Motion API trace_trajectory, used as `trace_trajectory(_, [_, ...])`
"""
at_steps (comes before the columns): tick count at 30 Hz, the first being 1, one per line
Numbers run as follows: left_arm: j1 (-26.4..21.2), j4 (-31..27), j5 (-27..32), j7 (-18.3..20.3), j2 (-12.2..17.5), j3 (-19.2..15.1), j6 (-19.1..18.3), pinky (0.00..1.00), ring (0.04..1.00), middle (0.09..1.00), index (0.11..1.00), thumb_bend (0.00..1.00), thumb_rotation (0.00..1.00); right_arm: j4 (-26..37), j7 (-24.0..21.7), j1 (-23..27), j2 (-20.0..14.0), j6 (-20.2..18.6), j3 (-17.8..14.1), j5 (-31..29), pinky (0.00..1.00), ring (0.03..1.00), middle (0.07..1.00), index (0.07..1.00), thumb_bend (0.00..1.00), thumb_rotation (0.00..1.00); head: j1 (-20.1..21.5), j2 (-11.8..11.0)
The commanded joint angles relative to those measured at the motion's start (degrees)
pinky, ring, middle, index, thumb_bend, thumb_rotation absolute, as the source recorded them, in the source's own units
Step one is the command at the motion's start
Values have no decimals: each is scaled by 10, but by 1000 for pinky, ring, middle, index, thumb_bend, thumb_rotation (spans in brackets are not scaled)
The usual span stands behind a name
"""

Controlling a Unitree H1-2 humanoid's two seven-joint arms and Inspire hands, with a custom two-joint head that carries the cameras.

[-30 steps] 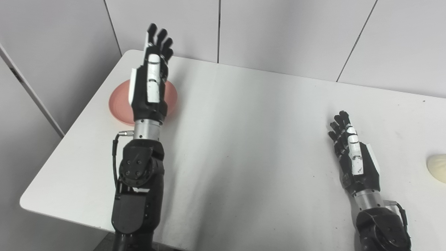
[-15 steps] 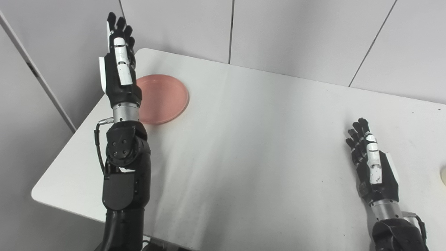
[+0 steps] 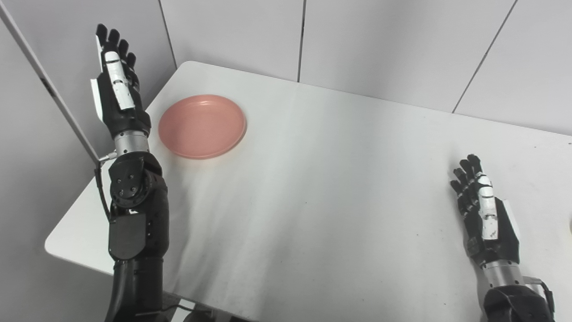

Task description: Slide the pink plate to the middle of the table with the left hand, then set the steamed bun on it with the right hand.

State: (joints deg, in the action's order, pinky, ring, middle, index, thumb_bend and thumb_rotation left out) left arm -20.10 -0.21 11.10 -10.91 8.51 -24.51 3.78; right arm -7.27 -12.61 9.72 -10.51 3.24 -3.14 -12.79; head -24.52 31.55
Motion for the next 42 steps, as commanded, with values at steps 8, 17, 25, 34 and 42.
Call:
trace_trajectory(8, [-17, 39, 29, 10, 21, -6, 35, 1000, 1000, 1000, 1000, 448, 1000, -8, 1, -31, 3, -2, 0, 7, 1000, 1000, 1000, 1000, 114, 1000, -3, -2])
trace_trajectory(17, [-19, 87, 51, 6, 29, -10, 33, 1000, 1000, 995, 1000, 459, 1000, -6, -1, -31, 6, 0, -1, 4, 1000, 1000, 1000, 1000, 94, 1000, -3, 1])
trace_trajectory(25, [-23, 129, 65, 11, 35, -13, 39, 1000, 1000, 999, 1000, 438, 1000, -5, 1, -31, 6, -1, -1, 5, 1000, 1000, 1000, 1000, 83, 1000, -4, 2])
trace_trajectory(34, [-24, 151, 74, 10, 41, -14, 42, 1000, 1000, 1000, 1000, 445, 1000, -2, 0, -32, 5, -3, 0, 5, 1000, 1000, 1000, 1000, 100, 1000, -4, 4])
trace_trajectory(42, [-24, 162, 71, 5, 44, -14, 38, 1000, 1000, 999, 1000, 445, 1000, 2, 4, -33, 5, -8, 0, 7, 1000, 1000, 1000, 1000, 86, 1000, -4, 7])
